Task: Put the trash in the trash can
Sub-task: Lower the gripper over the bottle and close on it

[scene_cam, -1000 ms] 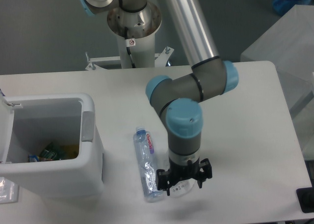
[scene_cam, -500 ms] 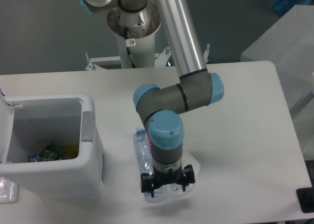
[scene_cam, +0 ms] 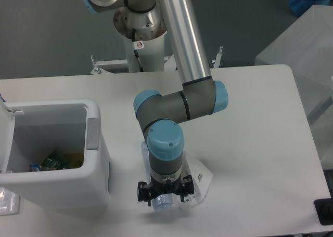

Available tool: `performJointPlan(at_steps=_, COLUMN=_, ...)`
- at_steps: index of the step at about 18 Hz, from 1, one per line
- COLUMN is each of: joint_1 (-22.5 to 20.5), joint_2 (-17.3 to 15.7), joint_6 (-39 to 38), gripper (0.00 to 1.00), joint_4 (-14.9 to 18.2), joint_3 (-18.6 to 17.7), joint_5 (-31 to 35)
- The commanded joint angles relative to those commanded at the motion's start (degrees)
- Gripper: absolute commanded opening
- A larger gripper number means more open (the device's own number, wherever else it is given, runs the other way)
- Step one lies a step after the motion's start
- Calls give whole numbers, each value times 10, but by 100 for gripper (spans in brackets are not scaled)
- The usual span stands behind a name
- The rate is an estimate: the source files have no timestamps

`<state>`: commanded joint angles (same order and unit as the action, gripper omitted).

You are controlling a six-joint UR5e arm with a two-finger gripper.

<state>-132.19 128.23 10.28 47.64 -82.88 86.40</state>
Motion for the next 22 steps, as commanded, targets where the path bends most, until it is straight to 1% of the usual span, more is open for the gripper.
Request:
performJointPlan(at_steps=3, joint_1=1, joint_2=3, joint_6=2, gripper=100, joint_4=-3, joint_3=1, joint_5=-1)
performJointPlan(at_steps=12, joint_1=1, joint_2=25, joint_6=1, gripper=100, joint_4=-4, joint_3=4, joint_5=3)
performJointPlan(at_steps=18, joint_1=1, joint_2=29, joint_6=1, gripper=99, joint_4=-5, joint_3=3, joint_5=4)
performJointPlan(at_steps=22, joint_1=1, joint_2=29, joint_6=1, gripper=89, joint_4=-5, joint_3=2, joint_5=4)
